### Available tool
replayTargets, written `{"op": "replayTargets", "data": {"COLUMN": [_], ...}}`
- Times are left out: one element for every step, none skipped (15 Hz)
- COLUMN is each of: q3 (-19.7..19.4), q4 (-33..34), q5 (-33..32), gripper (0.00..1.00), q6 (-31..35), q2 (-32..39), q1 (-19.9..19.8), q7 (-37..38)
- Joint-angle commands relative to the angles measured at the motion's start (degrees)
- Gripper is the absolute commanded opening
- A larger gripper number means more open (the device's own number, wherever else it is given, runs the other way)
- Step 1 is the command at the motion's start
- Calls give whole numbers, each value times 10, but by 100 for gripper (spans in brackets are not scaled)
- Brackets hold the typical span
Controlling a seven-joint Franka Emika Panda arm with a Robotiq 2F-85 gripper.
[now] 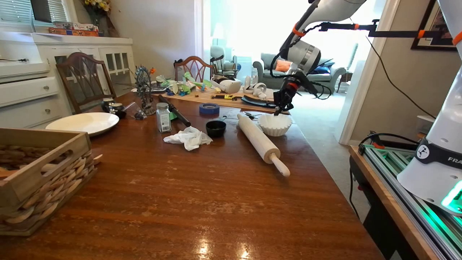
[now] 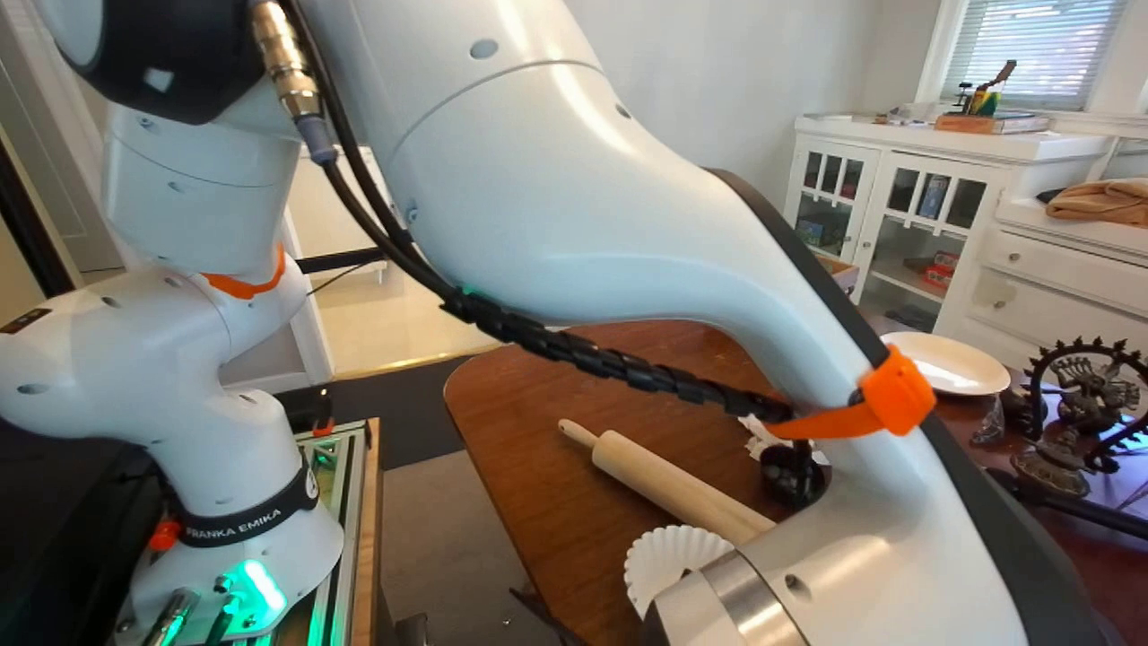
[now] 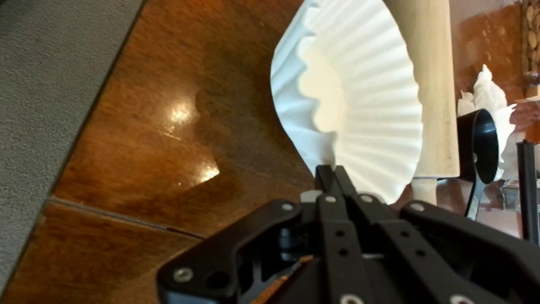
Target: Move the white object to the right
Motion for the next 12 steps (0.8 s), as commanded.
{"op": "replayTargets", "data": {"q3": [20,24,30,33,38,42,44,47,49,47,48,42], "q4": [27,30,31,34,36,38,38,36,33,26,18,2], "q5": [-23,-25,-20,-23,-24,-28,-34,-43,-52,-70,-88,-118], "gripper": [0,0,0,0,0,0,26,27,33,40,47,55], "q6": [32,42,55,62,70,76,85,90,95,108,121,149], "q2": [13,13,13,16,18,19,20,13,4,-12,-27,-51], "q1": [-3,-3,-3,-2,-1,1,5,8,11,21,29,47], "q7": [19,21,22,27,29,31,36,32,27,30,26,38]}}
